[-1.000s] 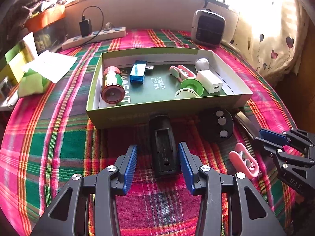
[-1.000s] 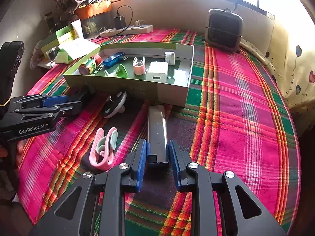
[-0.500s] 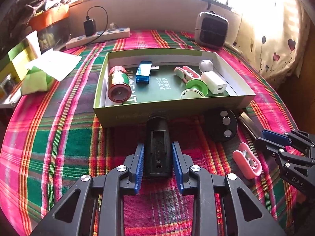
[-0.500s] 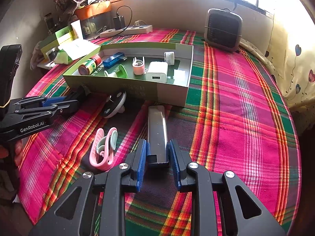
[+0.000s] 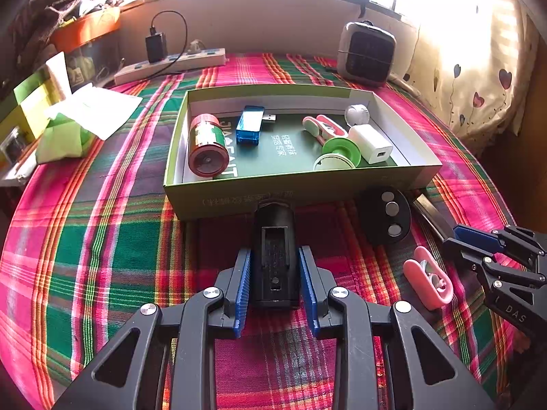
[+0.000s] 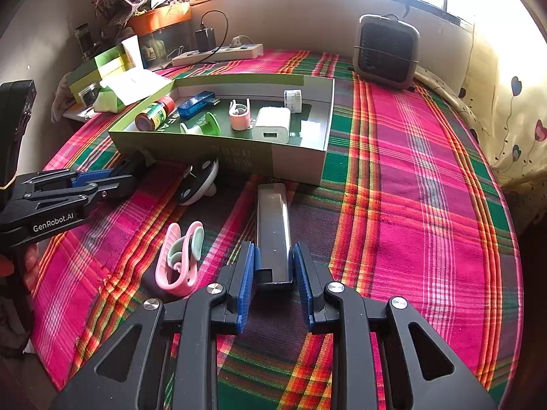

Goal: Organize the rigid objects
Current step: 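Lift the black holder and grey bar and carry both toward the green tray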

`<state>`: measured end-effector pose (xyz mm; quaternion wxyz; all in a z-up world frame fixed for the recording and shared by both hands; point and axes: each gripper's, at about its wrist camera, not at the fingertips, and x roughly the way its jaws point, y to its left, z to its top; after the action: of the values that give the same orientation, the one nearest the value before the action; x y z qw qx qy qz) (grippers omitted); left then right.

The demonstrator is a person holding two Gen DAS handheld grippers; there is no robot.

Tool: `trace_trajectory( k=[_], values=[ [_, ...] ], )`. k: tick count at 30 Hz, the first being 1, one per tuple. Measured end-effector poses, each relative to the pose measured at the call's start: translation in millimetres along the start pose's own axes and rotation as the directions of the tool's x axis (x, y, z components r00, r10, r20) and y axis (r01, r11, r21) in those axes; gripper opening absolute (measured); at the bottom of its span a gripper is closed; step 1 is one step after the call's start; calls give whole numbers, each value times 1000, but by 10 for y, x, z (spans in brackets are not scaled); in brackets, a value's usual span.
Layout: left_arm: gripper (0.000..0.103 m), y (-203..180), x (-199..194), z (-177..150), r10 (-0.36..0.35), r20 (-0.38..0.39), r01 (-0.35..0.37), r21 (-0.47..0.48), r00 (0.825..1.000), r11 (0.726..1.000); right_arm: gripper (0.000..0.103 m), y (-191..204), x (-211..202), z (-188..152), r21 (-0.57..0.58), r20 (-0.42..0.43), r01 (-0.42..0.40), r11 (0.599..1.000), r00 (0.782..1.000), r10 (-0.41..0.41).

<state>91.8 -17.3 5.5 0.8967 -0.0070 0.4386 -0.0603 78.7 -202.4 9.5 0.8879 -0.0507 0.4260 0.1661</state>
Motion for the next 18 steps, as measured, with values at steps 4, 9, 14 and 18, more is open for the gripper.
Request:
trace_trajectory(
  k=[4,9,14,18],
  values=[
    [26,4,-10,-1,-2,-2,2,0,1000,1000,25,-2,-6,-5,1,1,-3,1000,1000,3],
    [26,-9,-58,-28,-3,3,3,2,1000,1000,25,-5,-43,-18,8,8,-9,1000,1000,9],
    [26,-11,-137,-31,-15,19,15,5,1000,1000,25,2,-101,-19,11,22,-14,1000,1000,14],
    [26,-9,-189,-22,-23,30,22,7,999,1000,25,-5,-114,-23,21,22,-19,1000,1000,18]
  ],
)
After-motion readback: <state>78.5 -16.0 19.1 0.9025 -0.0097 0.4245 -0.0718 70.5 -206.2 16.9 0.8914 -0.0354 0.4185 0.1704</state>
